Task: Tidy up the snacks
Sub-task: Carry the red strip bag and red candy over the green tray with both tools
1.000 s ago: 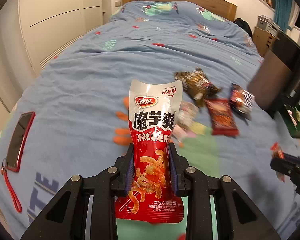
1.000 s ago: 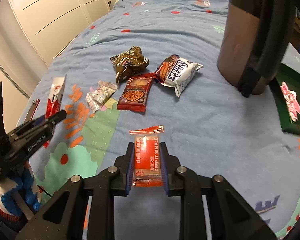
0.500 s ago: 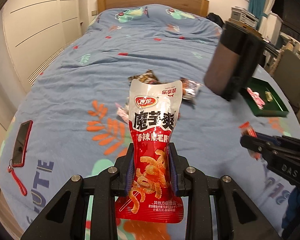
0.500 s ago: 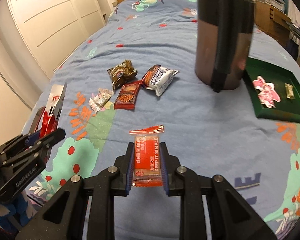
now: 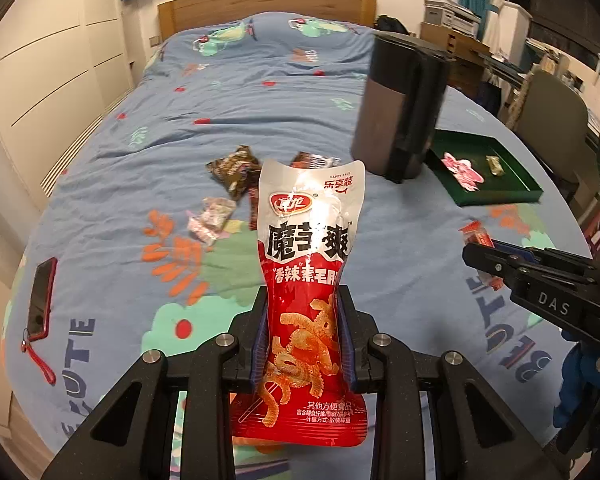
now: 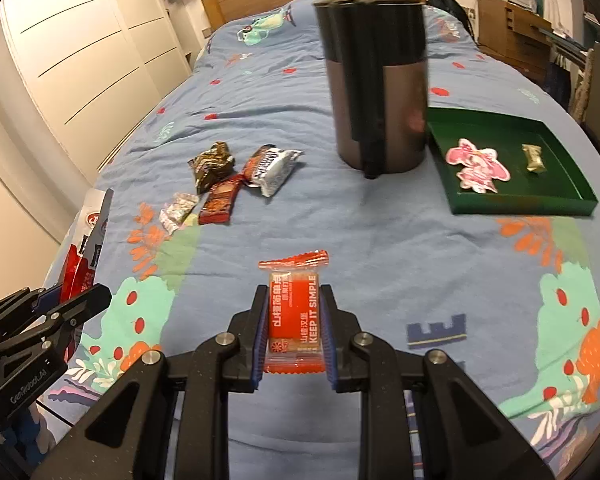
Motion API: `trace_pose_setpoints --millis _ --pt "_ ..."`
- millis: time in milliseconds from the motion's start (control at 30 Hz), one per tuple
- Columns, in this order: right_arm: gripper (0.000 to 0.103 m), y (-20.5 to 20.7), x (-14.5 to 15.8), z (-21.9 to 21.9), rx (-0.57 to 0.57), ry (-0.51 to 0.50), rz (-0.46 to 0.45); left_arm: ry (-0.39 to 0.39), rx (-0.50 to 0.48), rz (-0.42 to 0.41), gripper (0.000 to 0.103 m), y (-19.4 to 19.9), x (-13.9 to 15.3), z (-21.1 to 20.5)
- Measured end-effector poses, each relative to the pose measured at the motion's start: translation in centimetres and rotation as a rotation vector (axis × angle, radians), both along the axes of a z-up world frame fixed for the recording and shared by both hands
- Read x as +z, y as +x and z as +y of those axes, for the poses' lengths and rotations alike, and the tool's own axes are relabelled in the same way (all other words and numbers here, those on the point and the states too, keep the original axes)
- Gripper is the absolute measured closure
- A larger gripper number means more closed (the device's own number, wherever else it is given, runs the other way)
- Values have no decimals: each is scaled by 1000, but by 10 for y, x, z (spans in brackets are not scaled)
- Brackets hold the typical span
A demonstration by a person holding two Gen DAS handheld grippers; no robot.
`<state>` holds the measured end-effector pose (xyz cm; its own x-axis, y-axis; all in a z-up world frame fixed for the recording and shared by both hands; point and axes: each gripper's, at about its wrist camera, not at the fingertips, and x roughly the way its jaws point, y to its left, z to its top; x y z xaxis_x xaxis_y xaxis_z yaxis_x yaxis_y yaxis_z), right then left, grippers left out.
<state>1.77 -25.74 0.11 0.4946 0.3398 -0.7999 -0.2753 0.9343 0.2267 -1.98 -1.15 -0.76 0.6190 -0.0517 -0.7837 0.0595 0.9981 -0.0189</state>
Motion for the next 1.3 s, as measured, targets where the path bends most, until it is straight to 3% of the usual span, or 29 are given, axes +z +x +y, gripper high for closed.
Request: trace_pose_setpoints --millis 700,1300 --pt "103 0 -2 -92 -158 -22 -26 56 -189 34 77 14 -11 -100" --pt "103 37 -12 -166 -280 -18 -19 97 -300 39 77 56 -13 -177"
